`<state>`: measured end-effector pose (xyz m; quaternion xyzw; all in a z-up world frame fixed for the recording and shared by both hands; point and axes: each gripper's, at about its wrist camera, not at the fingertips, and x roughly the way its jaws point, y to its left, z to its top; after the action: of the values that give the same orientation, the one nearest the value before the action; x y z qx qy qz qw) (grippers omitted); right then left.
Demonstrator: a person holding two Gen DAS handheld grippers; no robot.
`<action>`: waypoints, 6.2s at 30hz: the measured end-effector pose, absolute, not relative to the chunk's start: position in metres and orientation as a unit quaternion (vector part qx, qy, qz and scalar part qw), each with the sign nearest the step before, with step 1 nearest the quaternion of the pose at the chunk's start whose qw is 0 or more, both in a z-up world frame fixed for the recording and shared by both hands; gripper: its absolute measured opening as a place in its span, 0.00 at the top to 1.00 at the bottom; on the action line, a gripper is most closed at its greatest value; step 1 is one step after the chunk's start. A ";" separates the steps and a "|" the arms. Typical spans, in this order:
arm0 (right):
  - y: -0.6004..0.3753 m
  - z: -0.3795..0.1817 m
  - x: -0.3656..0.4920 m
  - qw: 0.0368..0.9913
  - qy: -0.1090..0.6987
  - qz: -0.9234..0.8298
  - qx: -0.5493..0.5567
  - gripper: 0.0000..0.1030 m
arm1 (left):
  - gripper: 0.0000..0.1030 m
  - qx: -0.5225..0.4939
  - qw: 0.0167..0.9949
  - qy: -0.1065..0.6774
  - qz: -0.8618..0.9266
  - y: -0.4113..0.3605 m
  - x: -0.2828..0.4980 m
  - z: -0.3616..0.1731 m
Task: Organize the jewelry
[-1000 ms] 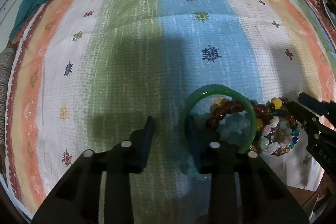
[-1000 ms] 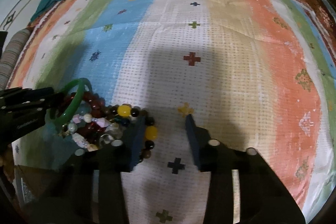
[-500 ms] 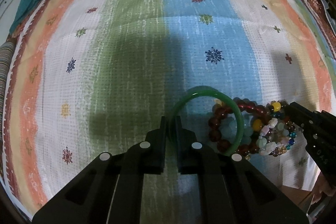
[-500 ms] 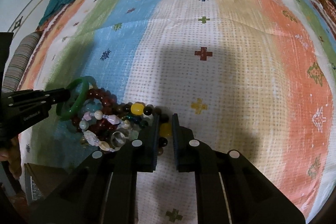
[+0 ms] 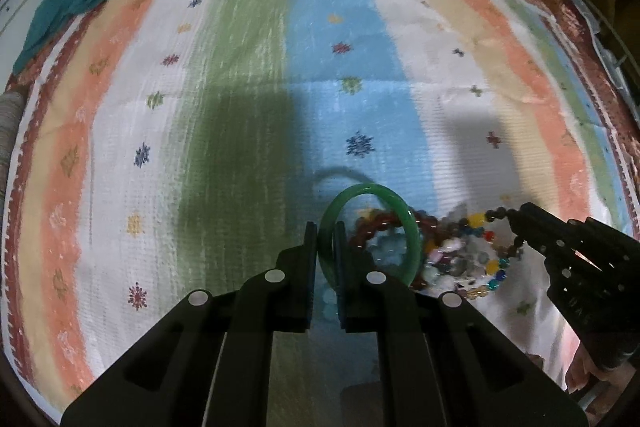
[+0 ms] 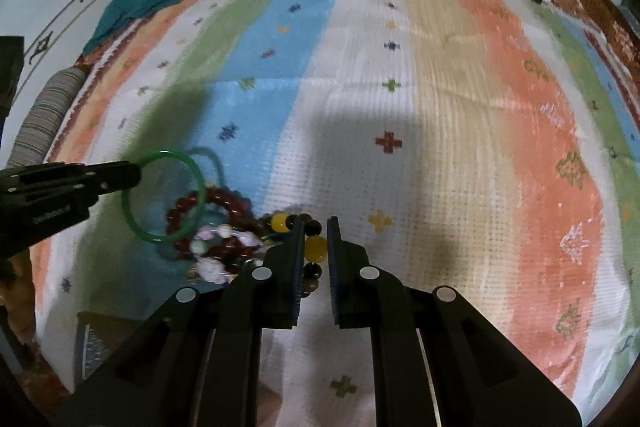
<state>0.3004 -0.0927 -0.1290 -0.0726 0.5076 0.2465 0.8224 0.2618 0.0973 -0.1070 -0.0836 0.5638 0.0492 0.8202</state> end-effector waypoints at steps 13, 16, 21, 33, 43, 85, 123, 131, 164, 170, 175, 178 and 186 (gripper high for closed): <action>-0.088 -0.088 0.279 0.851 0.455 0.241 -0.099 0.88 | 0.92 -0.062 0.837 0.541 0.049 0.091 0.254 -0.085; -0.086 -0.082 0.275 0.855 0.447 0.244 -0.101 0.88 | 0.92 -0.062 0.840 0.538 0.046 0.089 0.252 -0.081; -0.088 -0.071 0.270 0.860 0.436 0.245 -0.098 0.88 | 0.92 -0.060 0.843 0.532 0.042 0.084 0.250 -0.076; -0.093 -0.049 0.261 0.867 0.419 0.256 -0.085 0.88 | 0.92 -0.058 0.849 0.524 0.038 0.079 0.246 -0.068; -0.103 -0.042 0.258 0.873 0.413 0.251 -0.071 0.88 | 0.92 -0.061 0.855 0.514 0.029 0.073 0.240 -0.057; -0.115 -0.140 0.292 0.819 0.535 0.165 -0.125 0.56 | 0.90 -0.047 0.842 0.537 0.035 0.078 0.248 -0.077; -0.107 -0.157 0.275 0.779 0.576 0.197 -0.150 0.50 | 0.90 -0.046 0.840 0.540 0.036 0.077 0.249 -0.082; -0.113 -0.164 0.279 0.775 0.582 0.203 -0.139 0.51 | 0.90 -0.048 0.838 0.543 0.038 0.079 0.250 -0.084; -0.136 -0.105 0.290 0.840 0.495 0.148 -0.165 0.88 | 0.90 -0.041 0.840 0.541 0.030 0.072 0.247 -0.081; -0.136 -0.097 0.288 0.843 0.491 0.159 -0.154 0.88 | 0.90 -0.041 0.840 0.540 0.027 0.071 0.246 -0.079; -0.135 -0.090 0.285 0.846 0.486 0.170 -0.139 0.88 | 0.90 -0.042 0.841 0.538 0.024 0.070 0.245 -0.077; -0.134 -0.084 0.283 0.852 0.477 0.177 -0.127 0.88 | 0.97 -0.046 0.845 0.532 0.020 0.069 0.242 -0.071; -0.132 -0.073 0.271 0.860 0.462 0.189 -0.111 0.88 | 0.97 -0.063 0.853 0.518 0.009 0.064 0.234 -0.056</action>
<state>0.2714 -0.1318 -0.0734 -0.1108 0.4616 0.1892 0.8596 0.2336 0.0642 -0.0556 -0.0628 0.5176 0.0094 0.8533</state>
